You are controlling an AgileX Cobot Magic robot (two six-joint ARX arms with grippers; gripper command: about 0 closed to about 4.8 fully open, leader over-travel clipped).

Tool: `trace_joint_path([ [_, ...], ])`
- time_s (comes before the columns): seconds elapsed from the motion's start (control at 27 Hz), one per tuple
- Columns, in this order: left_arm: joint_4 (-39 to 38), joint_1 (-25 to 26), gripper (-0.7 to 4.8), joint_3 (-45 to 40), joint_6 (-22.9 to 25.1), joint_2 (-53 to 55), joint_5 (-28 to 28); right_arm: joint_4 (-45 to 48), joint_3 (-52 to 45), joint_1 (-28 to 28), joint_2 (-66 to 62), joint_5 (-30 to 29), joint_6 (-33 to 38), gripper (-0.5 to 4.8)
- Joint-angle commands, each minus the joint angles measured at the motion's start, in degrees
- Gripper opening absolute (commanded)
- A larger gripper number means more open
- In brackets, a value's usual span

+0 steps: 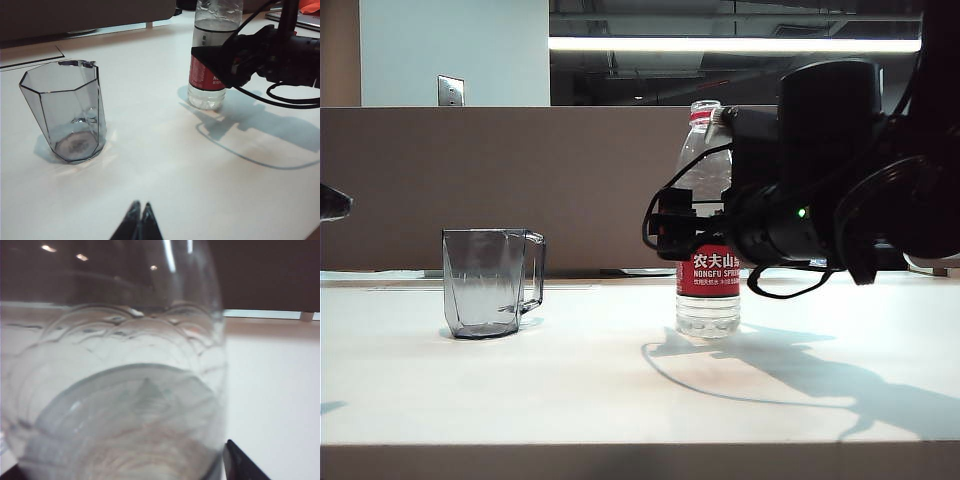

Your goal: Pick up the mineral water bottle on the table and pour water into the mug until it's half full.

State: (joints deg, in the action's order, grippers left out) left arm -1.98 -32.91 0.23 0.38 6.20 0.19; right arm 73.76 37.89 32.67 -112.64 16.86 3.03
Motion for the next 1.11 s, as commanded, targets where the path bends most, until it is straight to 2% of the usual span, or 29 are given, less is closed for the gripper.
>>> trace_joint_path([
  [0.04,0.7,0.0,-0.05,0.2,0.0,0.0,0.0,0.9,1.7,-0.3,-1.1,-0.1,0.2,4.79],
  [0.33,0.8,0.0,-0.05,0.2,0.0,0.0,0.0,-0.5,2.8,-0.6,-1.2,-0.5,0.2,4.79],
  [0.52,0.7,0.0,-0.05,0.2,0.0,0.0,0.0,-0.6,2.8,-0.6,-1.2,-0.5,0.2,3.22],
  [1.11,0.7,0.1,-0.05,0.2,0.0,-0.1,0.0,-1.6,2.8,-0.5,-1.2,-0.5,-0.1,3.22],
])
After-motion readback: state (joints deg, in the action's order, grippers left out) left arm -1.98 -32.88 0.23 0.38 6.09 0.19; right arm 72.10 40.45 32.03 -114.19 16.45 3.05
